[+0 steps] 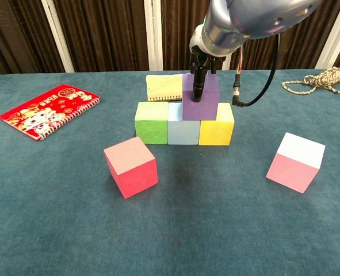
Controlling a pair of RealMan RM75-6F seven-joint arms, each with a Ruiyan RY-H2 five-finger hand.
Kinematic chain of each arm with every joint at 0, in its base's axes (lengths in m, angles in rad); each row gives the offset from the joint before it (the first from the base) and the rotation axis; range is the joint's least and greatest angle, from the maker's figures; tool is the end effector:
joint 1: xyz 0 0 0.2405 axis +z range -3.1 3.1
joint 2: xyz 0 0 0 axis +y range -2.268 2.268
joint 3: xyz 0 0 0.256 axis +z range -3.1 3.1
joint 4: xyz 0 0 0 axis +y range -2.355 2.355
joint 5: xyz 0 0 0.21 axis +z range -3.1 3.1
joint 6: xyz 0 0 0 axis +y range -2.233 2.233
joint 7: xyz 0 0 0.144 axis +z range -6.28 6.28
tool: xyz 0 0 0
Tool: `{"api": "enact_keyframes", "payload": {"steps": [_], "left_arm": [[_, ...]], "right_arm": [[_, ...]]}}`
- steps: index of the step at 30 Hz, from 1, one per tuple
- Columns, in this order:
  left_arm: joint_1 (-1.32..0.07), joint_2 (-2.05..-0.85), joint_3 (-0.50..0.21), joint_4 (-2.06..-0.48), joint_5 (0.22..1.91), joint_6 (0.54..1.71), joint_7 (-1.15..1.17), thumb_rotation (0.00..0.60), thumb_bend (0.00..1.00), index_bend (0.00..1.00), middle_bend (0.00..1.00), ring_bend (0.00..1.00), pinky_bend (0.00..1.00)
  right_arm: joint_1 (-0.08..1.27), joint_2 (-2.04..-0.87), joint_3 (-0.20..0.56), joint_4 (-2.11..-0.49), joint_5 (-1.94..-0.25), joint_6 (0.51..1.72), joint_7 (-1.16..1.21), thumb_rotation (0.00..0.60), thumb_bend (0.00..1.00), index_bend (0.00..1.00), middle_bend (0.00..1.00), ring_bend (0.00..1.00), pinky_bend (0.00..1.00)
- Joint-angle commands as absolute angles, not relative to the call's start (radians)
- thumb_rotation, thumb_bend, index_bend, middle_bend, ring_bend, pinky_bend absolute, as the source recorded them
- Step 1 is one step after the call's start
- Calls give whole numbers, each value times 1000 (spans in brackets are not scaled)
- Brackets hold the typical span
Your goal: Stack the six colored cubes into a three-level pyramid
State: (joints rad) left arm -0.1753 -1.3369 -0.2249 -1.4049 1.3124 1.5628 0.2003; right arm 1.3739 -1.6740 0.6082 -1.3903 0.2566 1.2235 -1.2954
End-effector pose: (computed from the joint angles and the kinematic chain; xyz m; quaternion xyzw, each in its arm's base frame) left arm -0.3197 0.2402 0.1548 -0.5107 -0.2977 -0.3894 0.7063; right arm 0.0222 -0.4199 -0.0123 0.6775 -0.4775 0.1714 0.5325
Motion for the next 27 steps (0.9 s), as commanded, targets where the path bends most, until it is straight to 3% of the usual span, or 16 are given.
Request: {"api": "enact_keyframes", "payload": {"steps": [1,27], "left_arm": [[-176,-1337,-225,-1405,1313,1563,201,600,203,150,11,0,34],[-177,-1340,-224,-1403,1311,1560,206,600,203,150,11,0,34]], "right_arm": [[1374,-1674,610,-1390,257,1224,-1295,600,355,363,371,181,0],[1374,-1671,615,-1391,265,1225,-1302,600,355,299,298,130,0]]}}
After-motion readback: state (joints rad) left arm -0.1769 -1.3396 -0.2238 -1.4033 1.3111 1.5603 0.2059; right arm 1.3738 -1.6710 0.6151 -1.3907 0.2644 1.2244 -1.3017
